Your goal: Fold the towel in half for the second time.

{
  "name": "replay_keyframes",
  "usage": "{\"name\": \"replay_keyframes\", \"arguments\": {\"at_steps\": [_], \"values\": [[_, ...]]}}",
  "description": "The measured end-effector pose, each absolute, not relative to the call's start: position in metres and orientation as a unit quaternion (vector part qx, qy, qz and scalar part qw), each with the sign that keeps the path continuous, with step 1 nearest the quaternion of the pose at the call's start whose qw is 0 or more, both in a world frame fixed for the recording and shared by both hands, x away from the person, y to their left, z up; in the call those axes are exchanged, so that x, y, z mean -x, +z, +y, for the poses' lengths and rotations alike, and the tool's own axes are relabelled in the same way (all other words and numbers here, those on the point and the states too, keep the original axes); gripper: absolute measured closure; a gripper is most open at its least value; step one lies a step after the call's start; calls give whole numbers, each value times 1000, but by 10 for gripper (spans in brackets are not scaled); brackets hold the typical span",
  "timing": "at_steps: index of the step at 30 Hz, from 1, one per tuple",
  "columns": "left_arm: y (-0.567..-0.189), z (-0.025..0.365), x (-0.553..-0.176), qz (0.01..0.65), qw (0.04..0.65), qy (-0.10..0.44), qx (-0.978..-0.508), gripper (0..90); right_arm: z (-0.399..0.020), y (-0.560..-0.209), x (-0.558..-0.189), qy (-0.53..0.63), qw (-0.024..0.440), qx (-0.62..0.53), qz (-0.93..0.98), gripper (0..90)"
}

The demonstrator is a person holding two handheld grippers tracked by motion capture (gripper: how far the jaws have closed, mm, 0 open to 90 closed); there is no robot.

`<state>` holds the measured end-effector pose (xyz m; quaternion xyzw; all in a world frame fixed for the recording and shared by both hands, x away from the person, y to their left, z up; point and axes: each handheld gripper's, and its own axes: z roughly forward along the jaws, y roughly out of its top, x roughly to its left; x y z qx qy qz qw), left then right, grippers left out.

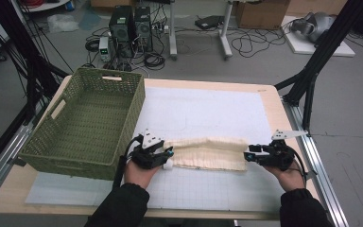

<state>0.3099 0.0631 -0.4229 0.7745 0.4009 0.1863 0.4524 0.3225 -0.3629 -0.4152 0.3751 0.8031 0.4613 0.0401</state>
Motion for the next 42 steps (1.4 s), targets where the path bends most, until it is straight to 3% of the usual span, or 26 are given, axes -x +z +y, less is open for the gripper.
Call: {"name": "replay_keyframes", "arguments": {"at_steps": [5, 15, 18, 21, 23, 24, 25, 27, 35, 42], "values": [[-433, 58, -330, 437, 430, 187, -768, 649, -353, -423, -348, 433, 43, -395, 809, 493], [-440, 48, -369, 476, 388, 217, -759, 628, -357, -432, -389, 391, 48, -449, 802, 480], [-446, 54, -382, 510, 406, 202, -731, 594, -355, -437, -396, 394, 46, -452, 799, 479], [-452, 55, -387, 518, 412, 191, -725, 594, -357, -442, -401, 402, 49, -461, 790, 519], [-452, 57, -388, 516, 422, 179, -724, 660, -355, -443, -402, 404, 46, -452, 794, 614], [-453, 58, -388, 512, 427, 171, -726, 752, -352, -444, -402, 400, 52, -446, 799, 664], [-452, 58, -387, 507, 430, 171, -728, 822, -351, -444, -402, 401, 46, -443, 800, 770], [-450, 58, -386, 502, 430, 172, -730, 871, -348, -446, -402, 402, 34, -437, 804, 823], [-429, 63, -357, 452, 467, 215, -729, 878, -355, -418, -377, 448, 33, -391, 803, 834], [-436, 72, -316, 424, 469, 207, -747, 877, -351, -417, -339, 450, 20, -350, 821, 834]]}}
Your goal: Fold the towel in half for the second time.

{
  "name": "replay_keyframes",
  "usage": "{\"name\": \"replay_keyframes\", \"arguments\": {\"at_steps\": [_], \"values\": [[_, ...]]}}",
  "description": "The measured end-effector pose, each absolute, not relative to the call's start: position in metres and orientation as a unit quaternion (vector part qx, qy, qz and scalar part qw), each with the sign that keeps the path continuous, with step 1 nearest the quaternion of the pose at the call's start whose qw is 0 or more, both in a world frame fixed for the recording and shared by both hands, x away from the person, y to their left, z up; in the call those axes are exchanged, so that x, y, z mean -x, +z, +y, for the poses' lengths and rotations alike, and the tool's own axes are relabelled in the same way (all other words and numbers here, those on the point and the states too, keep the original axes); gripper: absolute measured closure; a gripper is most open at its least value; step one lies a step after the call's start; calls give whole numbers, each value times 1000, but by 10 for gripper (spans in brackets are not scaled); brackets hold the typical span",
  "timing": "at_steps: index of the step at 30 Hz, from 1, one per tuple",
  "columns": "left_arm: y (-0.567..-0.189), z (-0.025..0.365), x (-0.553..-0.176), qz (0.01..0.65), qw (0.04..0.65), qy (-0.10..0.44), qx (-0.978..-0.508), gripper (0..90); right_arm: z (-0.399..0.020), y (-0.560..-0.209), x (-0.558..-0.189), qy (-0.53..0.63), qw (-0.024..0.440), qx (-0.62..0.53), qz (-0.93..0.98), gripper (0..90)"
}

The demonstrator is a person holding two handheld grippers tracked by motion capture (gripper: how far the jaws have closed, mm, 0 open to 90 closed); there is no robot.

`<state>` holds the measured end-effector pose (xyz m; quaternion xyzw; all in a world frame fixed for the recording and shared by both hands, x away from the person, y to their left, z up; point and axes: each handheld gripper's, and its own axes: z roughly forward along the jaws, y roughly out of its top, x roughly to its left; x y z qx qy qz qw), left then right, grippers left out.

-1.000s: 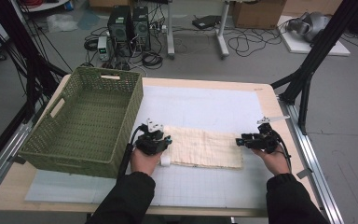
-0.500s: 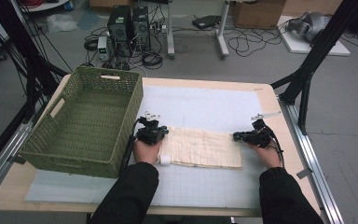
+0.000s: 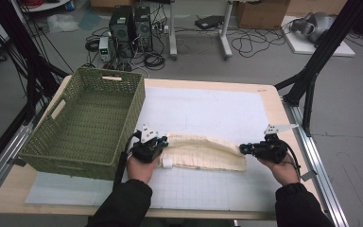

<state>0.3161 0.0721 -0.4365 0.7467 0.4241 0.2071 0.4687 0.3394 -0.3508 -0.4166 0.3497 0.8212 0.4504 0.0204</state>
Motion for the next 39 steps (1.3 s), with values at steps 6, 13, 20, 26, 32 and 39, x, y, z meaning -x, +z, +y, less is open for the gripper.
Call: {"name": "replay_keyframes", "arguments": {"at_steps": [6, 13, 20, 26, 32, 39], "values": [[-448, 78, -295, 419, 446, 188, -768, 877, -351, -432, -318, 427, 0, -345, 836, 834], [-450, 77, -291, 412, 441, 184, -776, 873, -354, -436, -316, 428, -2, -353, 832, 676], [-446, 77, -289, 407, 446, 183, -775, 873, -352, -407, -318, 444, 29, -349, 825, 554], [-445, 78, -287, 404, 448, 183, -776, 873, -333, -398, -327, 448, 26, -339, 827, 549], [-442, 80, -282, 398, 448, 185, -779, 874, -297, -411, -329, 427, -2, -310, 849, 593], [-435, 83, -278, 397, 453, 190, -775, 811, -280, -438, -330, 394, -32, -302, 868, 757]]}}
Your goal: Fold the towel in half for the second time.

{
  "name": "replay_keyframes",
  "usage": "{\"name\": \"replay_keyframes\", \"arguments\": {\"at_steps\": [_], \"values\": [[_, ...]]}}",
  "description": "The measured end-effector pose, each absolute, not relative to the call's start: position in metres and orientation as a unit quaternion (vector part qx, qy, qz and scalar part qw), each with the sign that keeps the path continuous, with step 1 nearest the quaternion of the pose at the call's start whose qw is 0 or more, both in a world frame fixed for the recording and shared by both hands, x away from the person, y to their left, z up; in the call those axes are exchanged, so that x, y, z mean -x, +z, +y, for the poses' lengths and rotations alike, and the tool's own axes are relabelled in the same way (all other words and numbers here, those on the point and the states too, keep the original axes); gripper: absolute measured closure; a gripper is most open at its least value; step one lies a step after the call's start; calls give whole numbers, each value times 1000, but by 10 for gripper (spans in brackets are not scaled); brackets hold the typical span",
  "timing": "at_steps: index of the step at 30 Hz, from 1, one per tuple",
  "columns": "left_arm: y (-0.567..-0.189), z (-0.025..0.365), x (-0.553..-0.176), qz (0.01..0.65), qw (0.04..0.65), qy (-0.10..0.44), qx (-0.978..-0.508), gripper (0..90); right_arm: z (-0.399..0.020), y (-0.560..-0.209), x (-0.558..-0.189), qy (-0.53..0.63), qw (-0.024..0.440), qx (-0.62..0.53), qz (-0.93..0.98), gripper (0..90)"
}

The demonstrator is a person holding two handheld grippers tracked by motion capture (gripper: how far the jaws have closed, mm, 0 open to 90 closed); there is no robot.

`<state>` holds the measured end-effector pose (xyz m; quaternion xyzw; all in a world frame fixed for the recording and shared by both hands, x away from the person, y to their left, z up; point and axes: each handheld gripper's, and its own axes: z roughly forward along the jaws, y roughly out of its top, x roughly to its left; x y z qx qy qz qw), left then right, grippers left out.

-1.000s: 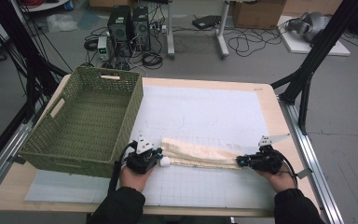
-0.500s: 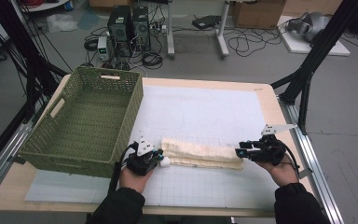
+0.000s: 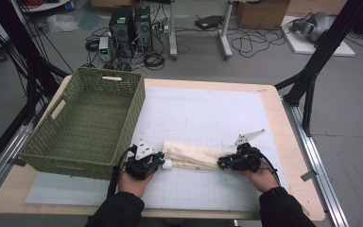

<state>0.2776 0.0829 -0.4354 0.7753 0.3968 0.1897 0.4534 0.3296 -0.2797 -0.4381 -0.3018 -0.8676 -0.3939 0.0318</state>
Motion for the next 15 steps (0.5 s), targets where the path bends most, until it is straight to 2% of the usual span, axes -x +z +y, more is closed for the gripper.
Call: {"name": "replay_keyframes", "arguments": {"at_steps": [3, 10, 15], "values": [[-429, 83, -275, 399, 462, 192, -769, 753, -280, -440, -328, -399, 32, 302, -865, 775], [-409, 76, -276, 390, 481, 194, -761, 740, -281, -439, -324, -399, 21, 298, -867, 775], [-400, 64, -295, 390, 477, 196, -763, 738, -281, -439, -322, -400, 20, 299, -866, 775]]}}
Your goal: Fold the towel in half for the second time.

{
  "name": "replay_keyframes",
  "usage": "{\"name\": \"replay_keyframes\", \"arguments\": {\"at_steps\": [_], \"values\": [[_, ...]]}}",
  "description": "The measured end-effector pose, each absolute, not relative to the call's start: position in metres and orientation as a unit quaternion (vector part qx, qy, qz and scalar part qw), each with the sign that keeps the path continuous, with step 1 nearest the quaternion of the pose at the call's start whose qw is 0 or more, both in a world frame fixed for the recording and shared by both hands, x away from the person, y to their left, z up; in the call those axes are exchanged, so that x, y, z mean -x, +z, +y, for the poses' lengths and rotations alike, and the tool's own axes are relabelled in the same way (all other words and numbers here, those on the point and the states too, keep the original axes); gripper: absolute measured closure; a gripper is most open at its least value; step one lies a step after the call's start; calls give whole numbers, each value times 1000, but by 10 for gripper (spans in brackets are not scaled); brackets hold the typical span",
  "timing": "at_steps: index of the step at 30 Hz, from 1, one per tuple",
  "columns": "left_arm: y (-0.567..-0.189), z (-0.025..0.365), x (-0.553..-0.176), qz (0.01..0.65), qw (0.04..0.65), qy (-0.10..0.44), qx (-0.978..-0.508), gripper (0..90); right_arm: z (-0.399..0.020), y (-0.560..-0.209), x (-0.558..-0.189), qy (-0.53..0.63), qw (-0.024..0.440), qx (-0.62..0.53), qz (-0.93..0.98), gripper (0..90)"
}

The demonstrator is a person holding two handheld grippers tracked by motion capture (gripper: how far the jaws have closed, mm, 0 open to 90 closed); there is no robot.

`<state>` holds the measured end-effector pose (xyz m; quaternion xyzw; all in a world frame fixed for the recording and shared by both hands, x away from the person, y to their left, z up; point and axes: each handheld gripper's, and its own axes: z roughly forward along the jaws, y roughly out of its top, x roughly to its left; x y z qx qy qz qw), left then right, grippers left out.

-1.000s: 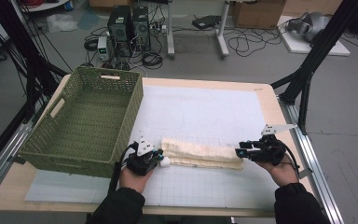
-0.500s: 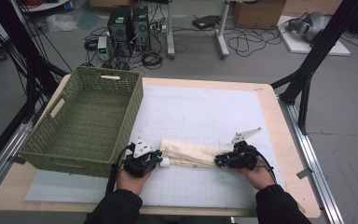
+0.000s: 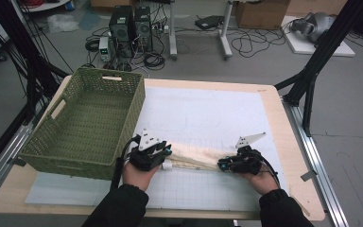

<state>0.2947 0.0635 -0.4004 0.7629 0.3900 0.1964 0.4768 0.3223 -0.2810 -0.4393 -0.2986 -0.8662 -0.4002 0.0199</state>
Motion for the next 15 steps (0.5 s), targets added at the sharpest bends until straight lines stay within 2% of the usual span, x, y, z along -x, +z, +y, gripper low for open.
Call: {"name": "replay_keyframes", "arguments": {"at_steps": [5, 10, 15], "values": [[-414, 48, -314, 396, 447, 168, -785, 747, -284, -440, -321, -405, 23, 298, -864, 764], [-438, 47, -312, 402, 402, 146, -809, 766, -293, -440, -317, -407, 13, 302, -862, 740], [-448, 54, -306, 395, 416, 157, -804, 770, -305, -439, -311, -399, -15, 302, -866, 721]]}}
